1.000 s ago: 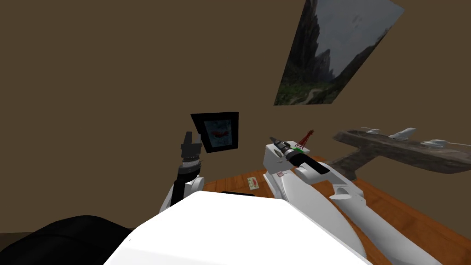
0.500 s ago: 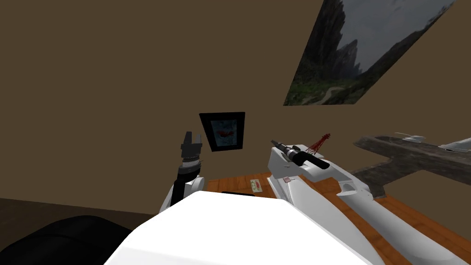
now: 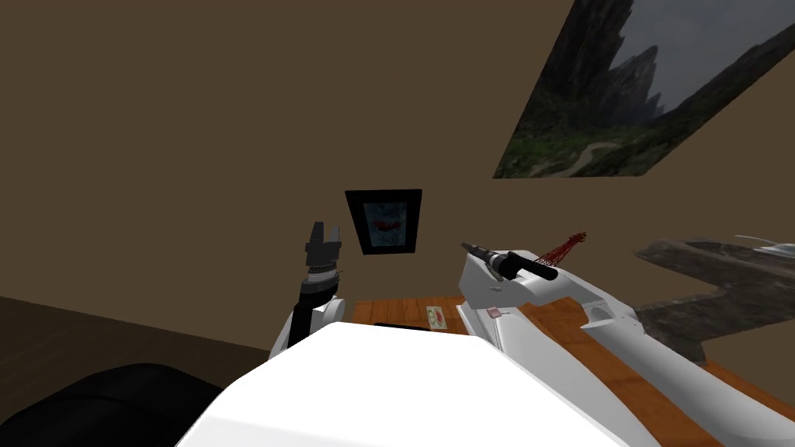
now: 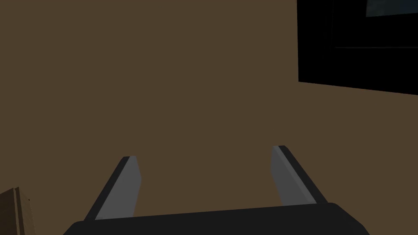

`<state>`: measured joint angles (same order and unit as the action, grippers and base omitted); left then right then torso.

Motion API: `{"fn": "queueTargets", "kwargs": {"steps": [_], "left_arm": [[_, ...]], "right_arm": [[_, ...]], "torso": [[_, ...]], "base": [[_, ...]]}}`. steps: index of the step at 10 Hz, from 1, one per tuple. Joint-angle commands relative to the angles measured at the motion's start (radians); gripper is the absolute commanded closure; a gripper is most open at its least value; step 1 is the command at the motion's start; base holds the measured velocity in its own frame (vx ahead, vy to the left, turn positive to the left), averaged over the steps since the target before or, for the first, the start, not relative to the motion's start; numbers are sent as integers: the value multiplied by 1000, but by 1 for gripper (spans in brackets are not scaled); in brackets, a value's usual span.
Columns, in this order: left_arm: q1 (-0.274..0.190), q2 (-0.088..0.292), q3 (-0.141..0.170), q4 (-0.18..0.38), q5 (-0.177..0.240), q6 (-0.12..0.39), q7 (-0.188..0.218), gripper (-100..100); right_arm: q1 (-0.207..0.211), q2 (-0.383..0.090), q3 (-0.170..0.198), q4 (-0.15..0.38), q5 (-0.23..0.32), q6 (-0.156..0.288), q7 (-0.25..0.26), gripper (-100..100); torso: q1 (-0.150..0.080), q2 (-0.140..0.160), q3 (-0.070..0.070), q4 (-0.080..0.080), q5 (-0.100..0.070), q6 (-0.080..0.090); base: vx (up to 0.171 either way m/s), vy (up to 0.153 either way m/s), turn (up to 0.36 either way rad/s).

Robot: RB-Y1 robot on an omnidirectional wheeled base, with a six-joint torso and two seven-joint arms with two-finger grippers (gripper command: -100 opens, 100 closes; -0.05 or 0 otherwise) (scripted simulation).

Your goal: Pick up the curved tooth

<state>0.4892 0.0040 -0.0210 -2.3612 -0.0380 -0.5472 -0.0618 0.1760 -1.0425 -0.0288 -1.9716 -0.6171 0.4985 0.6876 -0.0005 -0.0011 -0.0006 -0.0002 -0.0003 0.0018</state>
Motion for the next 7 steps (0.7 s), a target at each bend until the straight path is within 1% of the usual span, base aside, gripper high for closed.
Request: {"fn": "queueTargets", "kwargs": {"steps": [1,2,3,4,5,6,7], "left_arm": [[0,0,0,0,0,0,0,0],[0,0,0,0,0,0,0,0],[0,0,0,0,0,0,0,0],[0,0,0,0,0,0,0,0],[0,0,0,0,0,0,0,0],[0,0,0,0,0,0,0,0],[0,0,0,0,0,0,0,0]], "right_arm": [[0,-50,11,34,-40,50,50,-100],[0,-50,11,34,-40,68,59,-100],[0,-50,11,34,-40,71,59,-100],[6,-92,19,63,-75,110,108,-100],[6,-92,19,63,-75,126,108,-100],[13,-131,28,91,-109,161,148,-100],[13,-131,28,91,-109,181,155,-100]], "torso": [[0,0,0,0,0,0],[0,-1,-1,0,0,-1],[0,-1,0,0,0,0],[0,0,0,0,0,0],[0,0,0,0,0,-1],[0,0,0,0,0,0],[0,-1,-1,0,0,-1]], "base": [[36,11,184],[34,4,99],[14,0,-9],[24,9,159],[28,5,110],[42,14,182],[40,3,88]]}}
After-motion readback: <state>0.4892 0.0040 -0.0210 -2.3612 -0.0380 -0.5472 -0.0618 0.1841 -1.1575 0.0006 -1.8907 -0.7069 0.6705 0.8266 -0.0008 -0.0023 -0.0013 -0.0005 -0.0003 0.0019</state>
